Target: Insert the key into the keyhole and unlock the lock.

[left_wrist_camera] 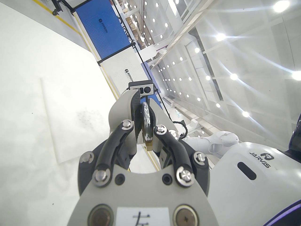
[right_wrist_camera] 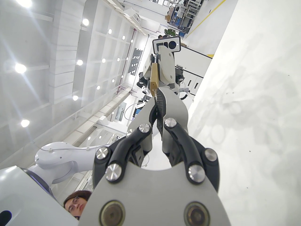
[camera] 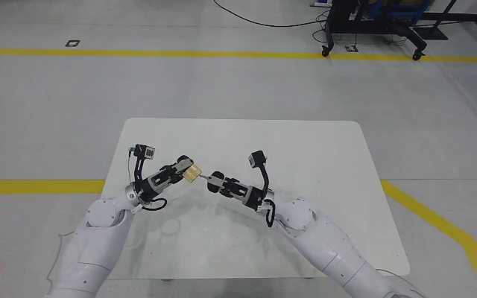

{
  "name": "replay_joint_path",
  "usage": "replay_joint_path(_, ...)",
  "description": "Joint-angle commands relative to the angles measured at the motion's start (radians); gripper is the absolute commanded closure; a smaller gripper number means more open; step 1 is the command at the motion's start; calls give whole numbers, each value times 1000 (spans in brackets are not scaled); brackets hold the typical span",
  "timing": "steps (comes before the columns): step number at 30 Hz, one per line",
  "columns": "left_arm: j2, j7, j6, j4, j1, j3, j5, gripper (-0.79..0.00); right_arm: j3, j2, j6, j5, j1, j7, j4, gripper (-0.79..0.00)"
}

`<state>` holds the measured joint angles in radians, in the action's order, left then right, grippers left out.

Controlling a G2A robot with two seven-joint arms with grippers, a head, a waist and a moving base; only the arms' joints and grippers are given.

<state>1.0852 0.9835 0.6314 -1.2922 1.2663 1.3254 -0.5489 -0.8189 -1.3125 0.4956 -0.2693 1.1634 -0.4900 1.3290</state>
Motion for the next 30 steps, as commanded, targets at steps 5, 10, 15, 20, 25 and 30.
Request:
replay_joint_path(5, 1, -17, 2, -3, 6, 2, -2, 0, -5, -3, 25, 3, 6, -11, 4, 0)
replay_joint_path(10, 4, -30, -42, 4, 13, -3, -60, 0, 12, -8, 207, -29, -6, -124, -3, 0)
replay_joint_path(15, 8, 48, -163, 40, -25, -32, -112, 0, 83, -37, 317, -47, -60, -176, -80, 0)
replay_joint_path(20, 13, 135, -220, 87, -68, -58, -155, 0, 118, -71, 387, 10, -113, -92, -155, 0)
replay_joint_path(25, 18, 198, -223, 119, -91, -72, -188, 0, 117, -90, 417, 51, -145, -16, -202, 0)
replay_joint_path(30, 23, 244, -237, 138, -107, -89, -199, 0, 102, -97, 446, 37, -159, 5, -235, 0)
